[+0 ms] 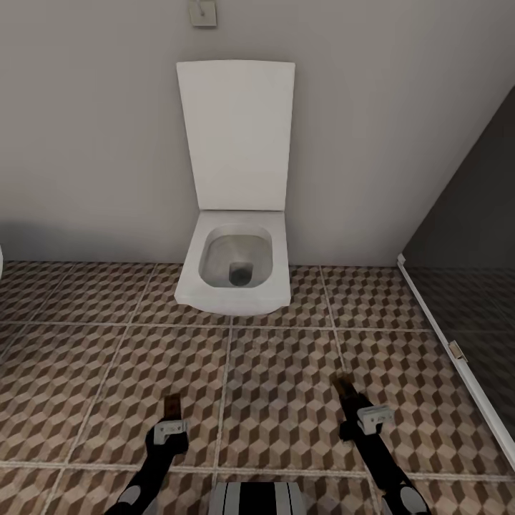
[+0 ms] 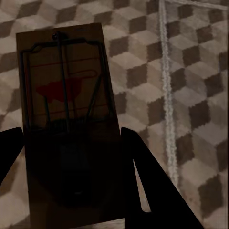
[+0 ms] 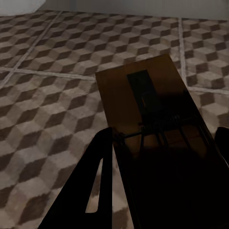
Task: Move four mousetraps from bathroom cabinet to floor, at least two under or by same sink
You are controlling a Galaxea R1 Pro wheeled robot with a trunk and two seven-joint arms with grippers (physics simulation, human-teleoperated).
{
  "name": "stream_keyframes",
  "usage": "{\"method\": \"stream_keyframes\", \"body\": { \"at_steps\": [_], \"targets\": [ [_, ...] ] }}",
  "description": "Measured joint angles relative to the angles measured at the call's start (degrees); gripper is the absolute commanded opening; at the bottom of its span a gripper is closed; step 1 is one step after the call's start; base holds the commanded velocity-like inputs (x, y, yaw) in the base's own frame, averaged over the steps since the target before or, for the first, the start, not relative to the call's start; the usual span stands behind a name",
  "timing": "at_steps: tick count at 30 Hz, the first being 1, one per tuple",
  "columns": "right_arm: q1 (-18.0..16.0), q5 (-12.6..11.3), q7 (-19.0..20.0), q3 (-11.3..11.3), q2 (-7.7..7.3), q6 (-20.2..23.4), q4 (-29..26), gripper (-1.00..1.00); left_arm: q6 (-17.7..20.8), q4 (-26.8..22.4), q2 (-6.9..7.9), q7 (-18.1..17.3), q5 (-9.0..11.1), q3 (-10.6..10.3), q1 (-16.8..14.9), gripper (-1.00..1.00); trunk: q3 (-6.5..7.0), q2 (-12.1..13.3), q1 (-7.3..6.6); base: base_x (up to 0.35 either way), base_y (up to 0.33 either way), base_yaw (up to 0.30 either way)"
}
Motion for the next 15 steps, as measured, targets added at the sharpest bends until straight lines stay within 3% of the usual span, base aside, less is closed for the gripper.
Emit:
{"method": "stream_keyframes", "body": {
  "at_steps": [6, 11, 15],
  "targets": [
    [-1.5, 0.11, 0.04, 0.0, 1.4, 0.43, -0.09, -1.0, 3.33, -2.45, -0.23, 2.28, 0.05, 0.1, -0.02, -1.0, 0.0, 0.0, 0.0, 0.0, 0.0, 0.0],
    [-2.61, 0.14, 0.05, 0.0, 1.69, 2.29, -0.04, -1.0, 8.93, -2.74, -0.39, 2.95, 0.09, 0.1, -0.14, -1.0, 0.0, 0.0, 0.0, 0.0, 0.0, 0.0],
    [-2.99, 0.15, 0.05, 0.0, 1.74, 2.68, -0.02, -1.0, 10.51, -3.12, -0.55, 3.05, 0.09, 0.1, -0.25, -1.0, 0.0, 0.0, 0.0, 0.0, 0.0, 0.0]
  ]
}}
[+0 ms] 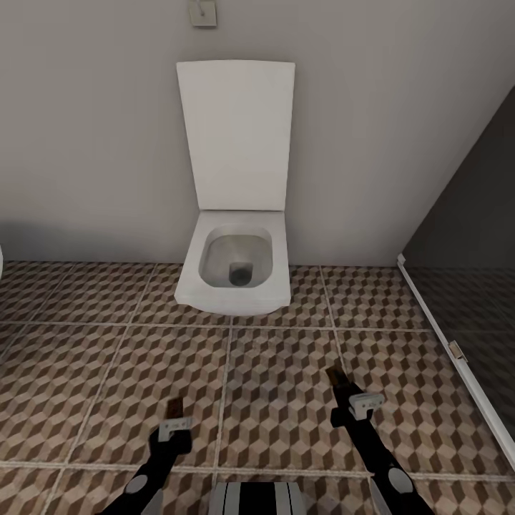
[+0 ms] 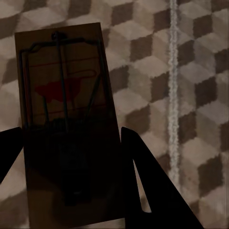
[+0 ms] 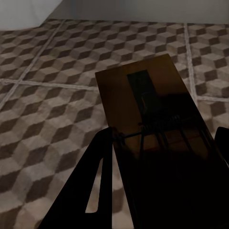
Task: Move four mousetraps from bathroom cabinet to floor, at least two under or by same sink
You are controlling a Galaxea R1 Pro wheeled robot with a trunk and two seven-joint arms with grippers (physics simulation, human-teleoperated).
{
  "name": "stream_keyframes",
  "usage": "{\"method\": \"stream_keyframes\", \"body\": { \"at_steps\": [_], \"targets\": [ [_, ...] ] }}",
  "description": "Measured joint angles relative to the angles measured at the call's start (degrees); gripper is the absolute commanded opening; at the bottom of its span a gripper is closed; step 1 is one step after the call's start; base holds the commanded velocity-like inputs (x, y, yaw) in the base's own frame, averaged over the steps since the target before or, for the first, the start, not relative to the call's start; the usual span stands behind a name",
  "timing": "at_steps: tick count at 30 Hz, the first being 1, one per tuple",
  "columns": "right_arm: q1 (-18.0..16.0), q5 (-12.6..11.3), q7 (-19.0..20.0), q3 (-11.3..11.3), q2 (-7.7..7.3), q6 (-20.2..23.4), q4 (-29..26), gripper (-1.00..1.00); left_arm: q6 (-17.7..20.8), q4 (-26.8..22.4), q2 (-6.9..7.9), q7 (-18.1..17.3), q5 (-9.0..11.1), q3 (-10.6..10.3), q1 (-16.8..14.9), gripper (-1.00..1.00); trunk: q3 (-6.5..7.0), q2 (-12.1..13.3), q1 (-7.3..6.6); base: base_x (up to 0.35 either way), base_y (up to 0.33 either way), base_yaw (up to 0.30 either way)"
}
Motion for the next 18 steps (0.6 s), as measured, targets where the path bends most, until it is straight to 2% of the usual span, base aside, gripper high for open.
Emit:
{"method": "stream_keyframes", "body": {
  "at_steps": [5, 12, 18],
  "targets": [
    [-0.12, 0.07, 0.03, 0.06, -0.01, -0.11, 0.05, -1.0, -1.21, -0.12, -0.29, 0.03, 0.01, -0.14, -0.03, -1.0, 0.0, 0.0, 0.0, 0.0, 0.0, 0.0],
    [-0.14, 0.1, 0.09, 0.16, 0.0, -0.42, 0.09, -1.0, -8.81, 1.65, -0.17, -0.22, 0.03, -0.4, -0.04, -1.0, 0.0, 0.0, 0.0, 0.0, 0.0, 0.0],
    [-0.14, 0.1, 0.09, 0.17, 0.01, -0.49, 0.1, -1.0, -10.18, 1.89, -0.16, -0.25, 0.03, -0.42, -0.04, -1.0, 0.0, 0.0, 0.0, 0.0, 0.0, 0.0]
  ]
}}
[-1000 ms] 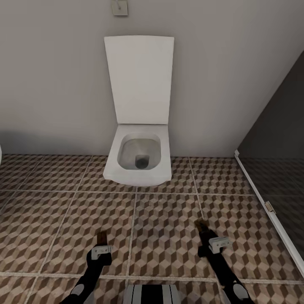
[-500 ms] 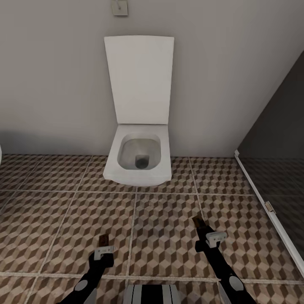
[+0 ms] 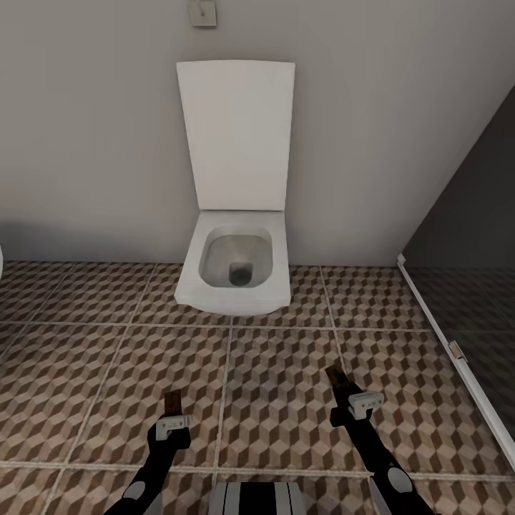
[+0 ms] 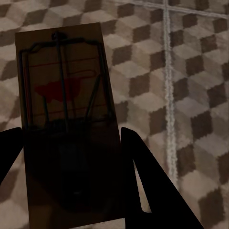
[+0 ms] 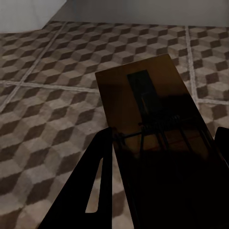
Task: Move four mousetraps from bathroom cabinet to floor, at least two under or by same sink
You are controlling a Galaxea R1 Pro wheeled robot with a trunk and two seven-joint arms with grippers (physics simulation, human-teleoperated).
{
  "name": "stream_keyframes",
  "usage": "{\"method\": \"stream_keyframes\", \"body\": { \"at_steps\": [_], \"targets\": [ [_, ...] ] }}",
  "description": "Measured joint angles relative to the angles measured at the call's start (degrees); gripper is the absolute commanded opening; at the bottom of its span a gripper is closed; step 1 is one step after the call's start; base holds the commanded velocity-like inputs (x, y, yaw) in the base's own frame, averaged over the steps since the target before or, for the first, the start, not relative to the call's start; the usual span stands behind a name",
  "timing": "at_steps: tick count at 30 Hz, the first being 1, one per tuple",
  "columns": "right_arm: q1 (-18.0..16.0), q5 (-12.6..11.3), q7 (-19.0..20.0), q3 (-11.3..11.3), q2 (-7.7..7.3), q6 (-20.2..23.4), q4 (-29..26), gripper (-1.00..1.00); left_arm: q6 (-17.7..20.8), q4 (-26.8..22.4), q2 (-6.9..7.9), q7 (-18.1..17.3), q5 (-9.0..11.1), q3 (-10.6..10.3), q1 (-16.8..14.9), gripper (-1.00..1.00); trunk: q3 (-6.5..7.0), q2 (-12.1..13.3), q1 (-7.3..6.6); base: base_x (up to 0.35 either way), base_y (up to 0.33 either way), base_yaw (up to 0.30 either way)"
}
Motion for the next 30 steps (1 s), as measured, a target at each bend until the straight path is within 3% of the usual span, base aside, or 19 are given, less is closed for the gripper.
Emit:
{"method": "stream_keyframes", "body": {
  "at_steps": [22, 30],
  "targets": [
    [0.0, 0.07, 0.11, 0.12, -0.07, -0.16, 0.14, -1.0, -0.31, -0.09, 0.08, 0.03, 0.0, -0.01, 0.0, -1.0, 0.0, 0.0, 0.0, 0.0, 0.0, 0.0],
    [0.0, 0.09, 0.17, 0.18, -0.07, -2.62, 0.17, -1.0, -0.31, -0.07, -0.07, 0.03, 0.0, -0.1, 0.0, -1.0, 0.0, 0.0, 0.0, 0.0, 0.0, 0.0]
  ]
}}
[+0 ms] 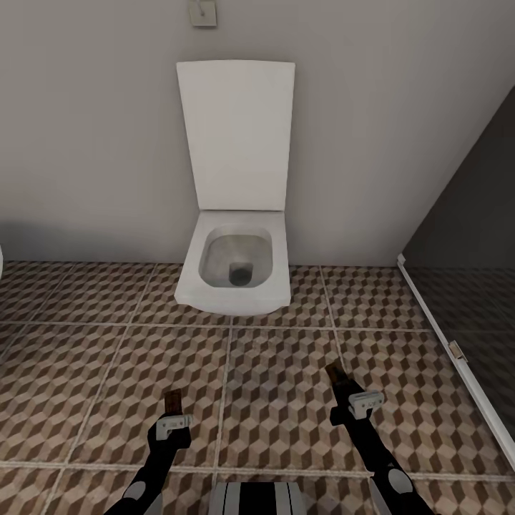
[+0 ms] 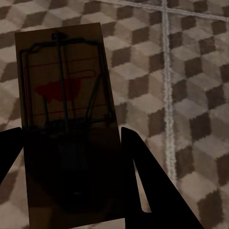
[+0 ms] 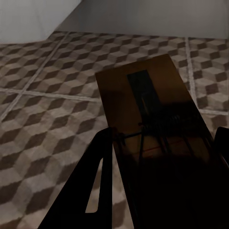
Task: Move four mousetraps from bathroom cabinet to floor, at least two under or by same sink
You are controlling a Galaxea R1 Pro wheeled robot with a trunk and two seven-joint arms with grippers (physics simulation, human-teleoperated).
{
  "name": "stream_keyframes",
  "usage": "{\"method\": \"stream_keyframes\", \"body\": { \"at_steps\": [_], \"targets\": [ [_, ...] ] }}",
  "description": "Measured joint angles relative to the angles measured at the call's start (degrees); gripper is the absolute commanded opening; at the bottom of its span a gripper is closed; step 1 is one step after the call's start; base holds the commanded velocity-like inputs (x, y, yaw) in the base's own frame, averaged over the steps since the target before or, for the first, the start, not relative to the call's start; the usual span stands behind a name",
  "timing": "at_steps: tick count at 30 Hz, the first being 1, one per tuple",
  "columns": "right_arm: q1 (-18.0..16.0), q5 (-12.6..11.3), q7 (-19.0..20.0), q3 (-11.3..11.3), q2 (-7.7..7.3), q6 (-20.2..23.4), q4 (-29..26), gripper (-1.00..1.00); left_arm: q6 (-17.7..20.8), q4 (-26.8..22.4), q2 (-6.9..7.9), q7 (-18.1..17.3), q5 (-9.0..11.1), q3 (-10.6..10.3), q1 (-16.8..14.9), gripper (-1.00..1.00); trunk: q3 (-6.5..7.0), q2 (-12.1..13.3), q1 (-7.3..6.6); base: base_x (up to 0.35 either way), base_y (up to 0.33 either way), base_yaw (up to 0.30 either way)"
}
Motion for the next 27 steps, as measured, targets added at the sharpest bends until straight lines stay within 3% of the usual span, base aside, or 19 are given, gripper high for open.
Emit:
{"method": "stream_keyframes", "body": {
  "at_steps": [13, 27],
  "targets": [
    [0.0, -0.02, 0.0, 0.0, 0.0, -0.29, 0.0, -1.0, 0.08, 0.0, -0.01, 0.0, 0.0, 0.07, 0.0, -1.0, 0.0, 0.0, 0.0, 0.0, 0.0, 0.0],
    [0.0, -0.02, 0.0, 0.0, -0.01, -0.29, 0.0, -1.0, 0.09, 0.0, -0.01, 0.0, 0.03, 0.05, 0.0, -1.0, -3.1, -0.19, 0.36, 0.0, 0.0, 0.0]
  ]
}}
